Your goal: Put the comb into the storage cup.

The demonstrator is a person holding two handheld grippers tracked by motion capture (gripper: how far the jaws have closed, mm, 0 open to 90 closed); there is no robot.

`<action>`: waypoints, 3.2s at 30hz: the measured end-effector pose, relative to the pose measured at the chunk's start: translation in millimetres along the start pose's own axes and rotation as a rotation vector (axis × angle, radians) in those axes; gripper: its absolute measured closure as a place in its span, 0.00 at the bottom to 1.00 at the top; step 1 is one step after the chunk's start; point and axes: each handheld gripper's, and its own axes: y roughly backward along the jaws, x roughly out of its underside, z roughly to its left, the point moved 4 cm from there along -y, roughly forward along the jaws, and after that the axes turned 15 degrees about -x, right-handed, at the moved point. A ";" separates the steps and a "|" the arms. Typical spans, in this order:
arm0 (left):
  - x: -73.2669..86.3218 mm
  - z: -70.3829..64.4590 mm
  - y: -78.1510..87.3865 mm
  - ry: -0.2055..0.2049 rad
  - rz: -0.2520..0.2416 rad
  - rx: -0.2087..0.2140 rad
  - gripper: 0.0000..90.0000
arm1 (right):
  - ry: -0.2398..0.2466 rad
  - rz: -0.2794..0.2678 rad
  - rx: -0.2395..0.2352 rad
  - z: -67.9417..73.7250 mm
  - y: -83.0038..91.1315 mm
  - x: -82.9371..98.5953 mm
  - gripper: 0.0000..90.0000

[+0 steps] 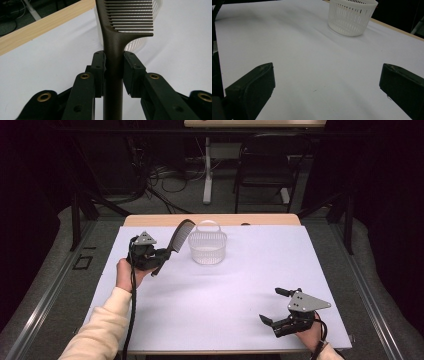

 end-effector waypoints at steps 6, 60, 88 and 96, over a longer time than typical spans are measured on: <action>-6.1 1.1 0.9 -0.005 -0.012 -0.005 0.80 | -0.001 0.000 0.000 0.0 0.0 0.0 0.00; -38.3 4.4 -1.1 0.011 -0.075 -0.025 0.80 | -0.006 0.001 -0.005 0.0 -0.3 0.2 0.00; -46.8 6.2 -4.6 0.021 -0.094 -0.027 0.80 | -0.006 0.002 -0.006 0.1 -0.2 0.4 0.00; -49.4 5.5 -6.7 0.020 -0.095 -0.026 0.80 | -0.006 0.002 -0.005 0.1 -0.1 0.4 0.00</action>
